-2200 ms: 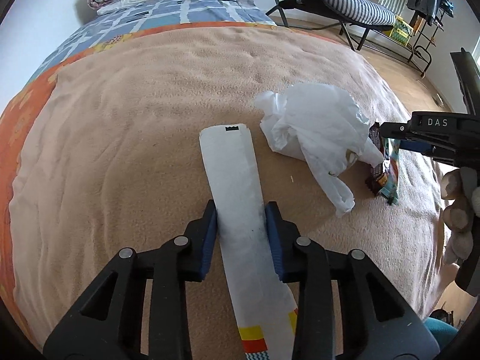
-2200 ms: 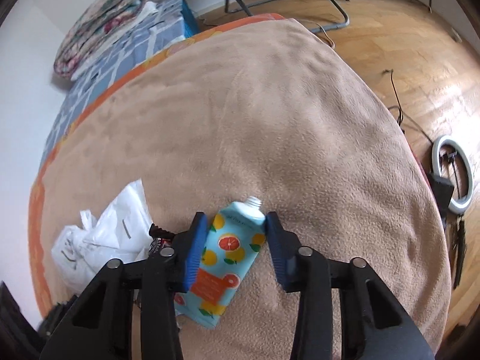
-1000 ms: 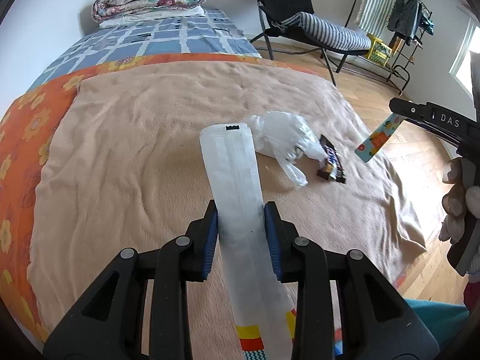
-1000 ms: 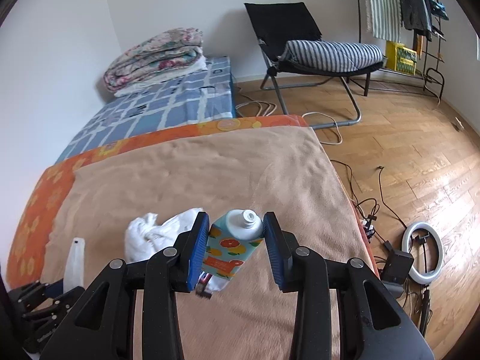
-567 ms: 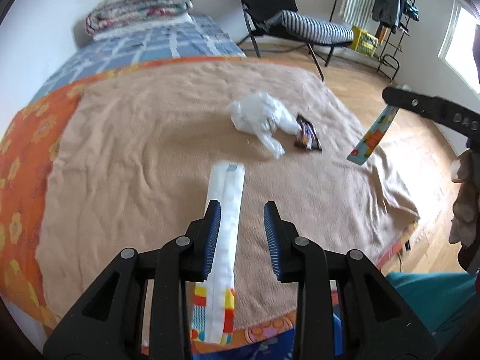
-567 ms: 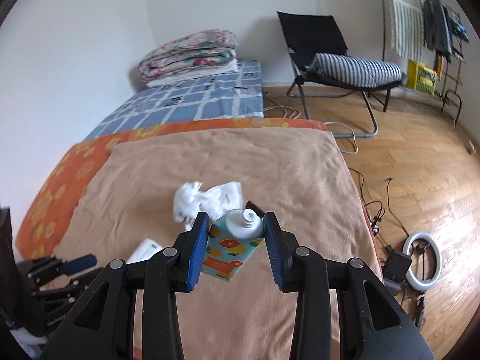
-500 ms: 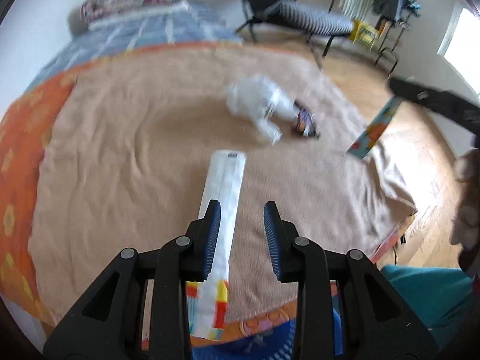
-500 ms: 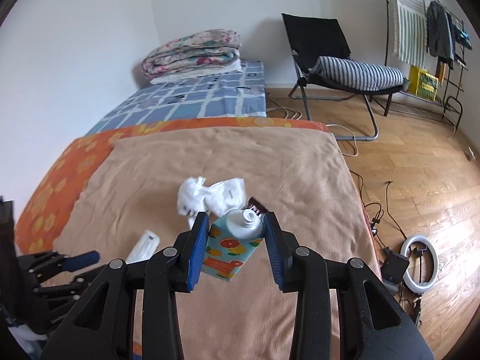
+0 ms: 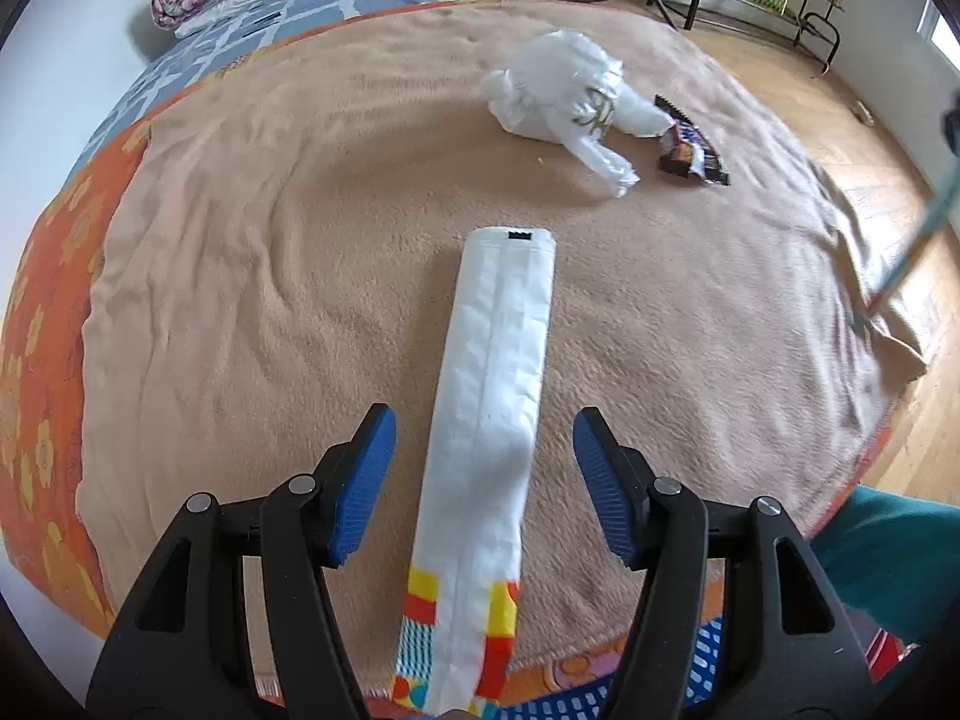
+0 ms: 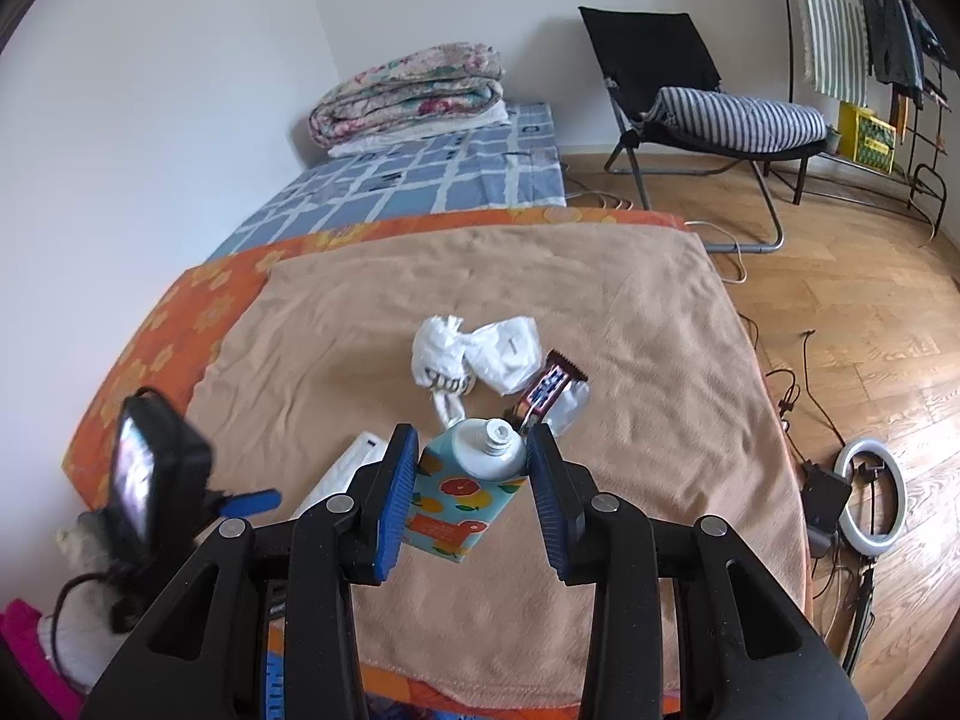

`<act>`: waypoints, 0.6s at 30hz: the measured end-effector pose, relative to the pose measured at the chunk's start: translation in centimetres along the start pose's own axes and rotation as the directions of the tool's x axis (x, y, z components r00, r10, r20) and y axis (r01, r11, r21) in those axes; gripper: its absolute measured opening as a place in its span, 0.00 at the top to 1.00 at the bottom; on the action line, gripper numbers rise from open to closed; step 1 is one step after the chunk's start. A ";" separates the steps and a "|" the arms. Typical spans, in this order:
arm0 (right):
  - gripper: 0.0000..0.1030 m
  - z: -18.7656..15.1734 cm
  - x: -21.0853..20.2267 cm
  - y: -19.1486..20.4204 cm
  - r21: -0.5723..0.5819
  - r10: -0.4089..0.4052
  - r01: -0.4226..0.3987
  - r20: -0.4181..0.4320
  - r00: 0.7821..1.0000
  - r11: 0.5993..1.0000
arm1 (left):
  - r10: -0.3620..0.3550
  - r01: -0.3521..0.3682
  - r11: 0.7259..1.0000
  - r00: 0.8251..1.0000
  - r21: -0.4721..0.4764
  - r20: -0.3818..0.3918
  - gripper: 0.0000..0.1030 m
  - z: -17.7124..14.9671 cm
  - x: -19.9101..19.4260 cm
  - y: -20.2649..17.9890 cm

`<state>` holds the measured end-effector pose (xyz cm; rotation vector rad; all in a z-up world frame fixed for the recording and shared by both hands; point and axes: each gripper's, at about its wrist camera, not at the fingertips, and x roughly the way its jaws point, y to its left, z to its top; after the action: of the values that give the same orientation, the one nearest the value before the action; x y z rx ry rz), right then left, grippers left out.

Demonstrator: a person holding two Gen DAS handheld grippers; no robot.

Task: Collect trash
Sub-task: 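Lift the sleeve and juice carton and carry both toward the blue basket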

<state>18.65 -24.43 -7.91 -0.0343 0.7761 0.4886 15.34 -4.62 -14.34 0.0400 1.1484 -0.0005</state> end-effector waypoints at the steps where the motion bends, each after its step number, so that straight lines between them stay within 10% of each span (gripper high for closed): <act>1: 0.65 -0.2 0.0 0.1 -0.003 0.002 -0.002 -0.003 1.000 1.000 | 0.001 -0.001 1.000 1.000 -0.002 0.001 0.38 0.2 0.2 0.0; 18: 0.65 -2.9 -1.4 1.7 -0.063 0.044 -0.047 -0.040 0.998 0.997 | -0.094 0.094 0.996 0.994 -0.001 0.051 0.75 1.0 -0.8 0.1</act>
<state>15.08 -24.06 -8.77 -0.0860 0.8002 0.5576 15.96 -4.53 -13.18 -0.0174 1.0982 -0.0824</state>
